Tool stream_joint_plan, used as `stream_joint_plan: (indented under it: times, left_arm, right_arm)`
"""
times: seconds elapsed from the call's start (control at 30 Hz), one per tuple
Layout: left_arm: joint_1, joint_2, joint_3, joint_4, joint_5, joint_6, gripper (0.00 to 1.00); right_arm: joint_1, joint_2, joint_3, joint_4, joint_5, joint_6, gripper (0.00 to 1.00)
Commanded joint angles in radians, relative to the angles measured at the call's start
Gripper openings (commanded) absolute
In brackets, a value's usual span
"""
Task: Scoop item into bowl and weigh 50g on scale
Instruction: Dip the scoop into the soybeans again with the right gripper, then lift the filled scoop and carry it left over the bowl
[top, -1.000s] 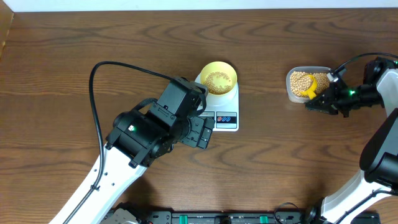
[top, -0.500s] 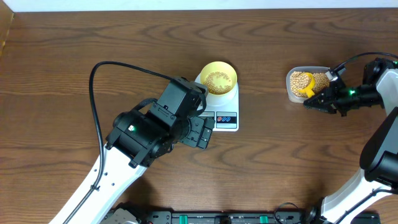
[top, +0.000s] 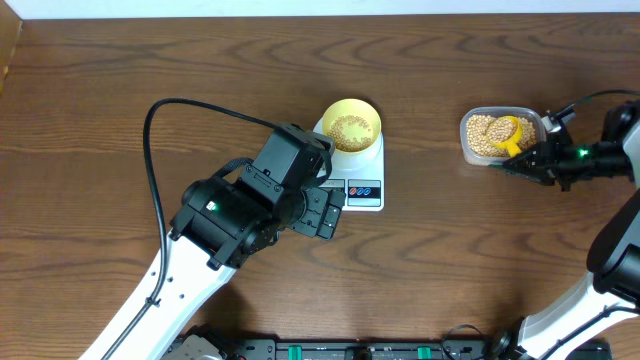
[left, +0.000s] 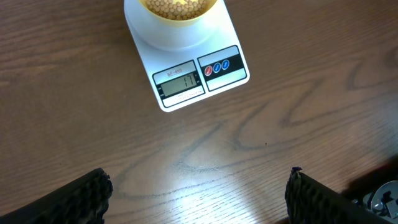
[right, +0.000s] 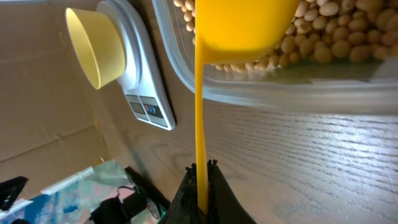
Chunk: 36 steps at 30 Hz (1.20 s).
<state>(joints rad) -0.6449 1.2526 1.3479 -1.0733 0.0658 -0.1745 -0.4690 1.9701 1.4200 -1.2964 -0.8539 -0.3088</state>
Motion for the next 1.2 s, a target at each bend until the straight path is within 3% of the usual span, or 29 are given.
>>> stream_joint_plan:
  times: [0.0,0.73,1.17]
  left_arm:
    - [0.004,-0.013,0.032,-0.003,0.001,0.021,0.92]
    - [0.004,-0.013,0.032,-0.003,0.001,0.021,0.92]
    - [0.004,-0.013,0.032,-0.003,0.001,0.021,0.92]
  right_arm:
    - [-0.013,0.005,0.013,-0.011,-0.063,-0.049,0.01]
    - [-0.014,0.005,0.013,-0.071,-0.234,-0.154,0.01]
    - [-0.005,0.004,0.045,-0.234,-0.298,-0.319,0.01]
